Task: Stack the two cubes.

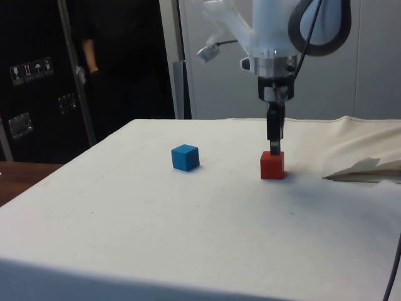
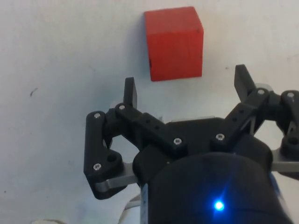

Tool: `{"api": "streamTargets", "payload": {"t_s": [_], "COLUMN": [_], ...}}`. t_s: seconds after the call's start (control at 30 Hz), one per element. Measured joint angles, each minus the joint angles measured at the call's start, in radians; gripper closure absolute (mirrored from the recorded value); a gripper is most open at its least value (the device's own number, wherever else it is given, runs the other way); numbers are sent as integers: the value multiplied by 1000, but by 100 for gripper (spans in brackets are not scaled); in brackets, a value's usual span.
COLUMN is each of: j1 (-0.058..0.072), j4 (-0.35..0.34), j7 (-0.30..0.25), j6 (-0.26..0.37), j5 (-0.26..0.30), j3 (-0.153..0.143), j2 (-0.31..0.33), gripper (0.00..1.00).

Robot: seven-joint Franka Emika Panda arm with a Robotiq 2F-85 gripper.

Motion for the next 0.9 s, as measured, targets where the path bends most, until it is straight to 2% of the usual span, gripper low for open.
{"api": "streamTargets", "payload": {"t_s": [0.47, 0.7, 0.9], "j1": [0, 0, 2], "j4": [22, 28, 28], "j7": [13, 14, 14], "j6": [137, 167, 171], "j5": [0, 0, 0], "j3": [0, -8, -6], "j2": [150, 185, 187], "gripper": [0, 0, 0]}}
